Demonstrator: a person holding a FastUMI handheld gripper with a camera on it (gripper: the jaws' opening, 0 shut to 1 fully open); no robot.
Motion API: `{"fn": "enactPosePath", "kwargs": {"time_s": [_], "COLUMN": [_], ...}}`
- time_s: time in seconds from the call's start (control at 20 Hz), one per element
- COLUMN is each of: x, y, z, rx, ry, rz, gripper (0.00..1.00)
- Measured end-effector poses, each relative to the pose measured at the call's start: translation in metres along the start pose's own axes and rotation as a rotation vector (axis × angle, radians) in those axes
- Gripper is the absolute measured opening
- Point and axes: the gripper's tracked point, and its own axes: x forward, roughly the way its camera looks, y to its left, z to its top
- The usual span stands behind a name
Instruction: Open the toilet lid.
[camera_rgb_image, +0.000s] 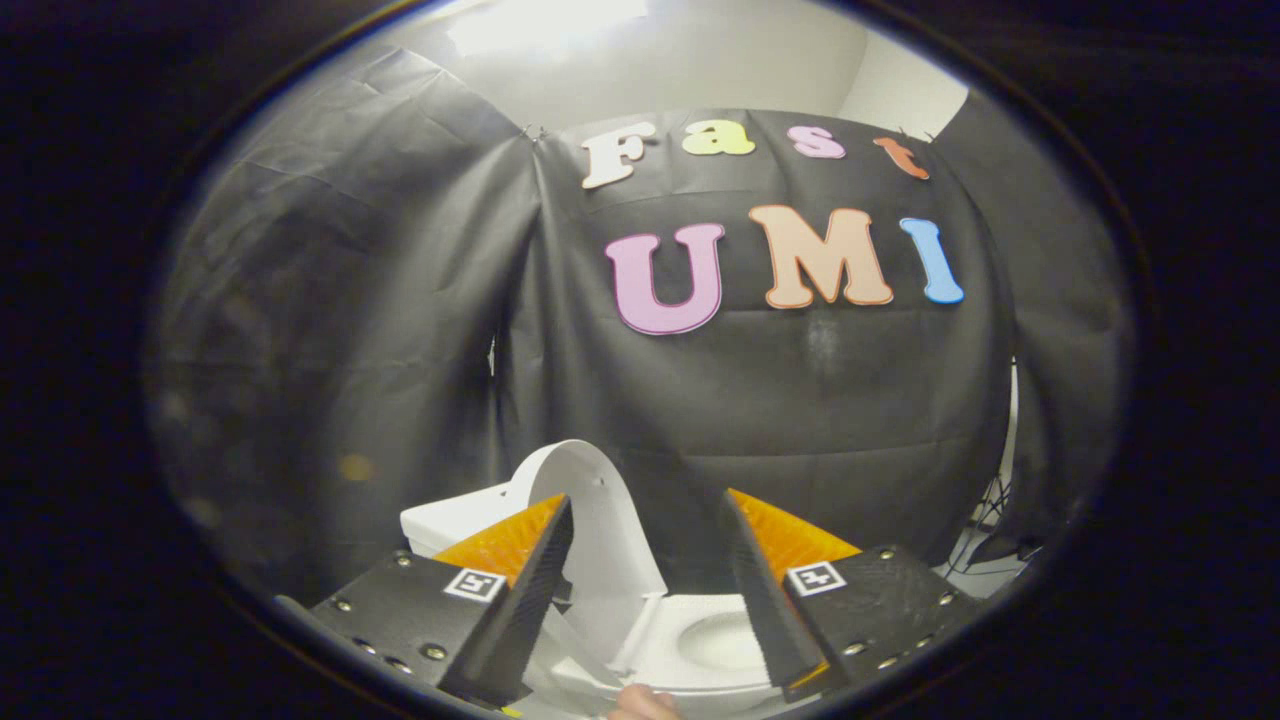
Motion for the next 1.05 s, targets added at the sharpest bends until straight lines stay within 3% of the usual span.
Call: {"fn": "enactPosePath", "kwargs": {"time_s": [0.2, 0.45, 0.7, 0.9, 1.05], "x": [-0.019, -0.047, -0.072, -0.087, -0.092], "y": [-0.032, -0.073, -0.118, -0.173, -0.197], "z": [0.017, 0.043, 0.063, 0.067, 0.066], "rx": [-0.004, -0.02, -0.048, -0.089, -0.061], "ry": [0.011, 0.009, -0.003, -0.02, -0.007], "rz": [-0.044, -0.106, -0.152, -0.236, -0.237], "gripper": [0.88, 1.0, 1.0, 0.99, 1.0]}}
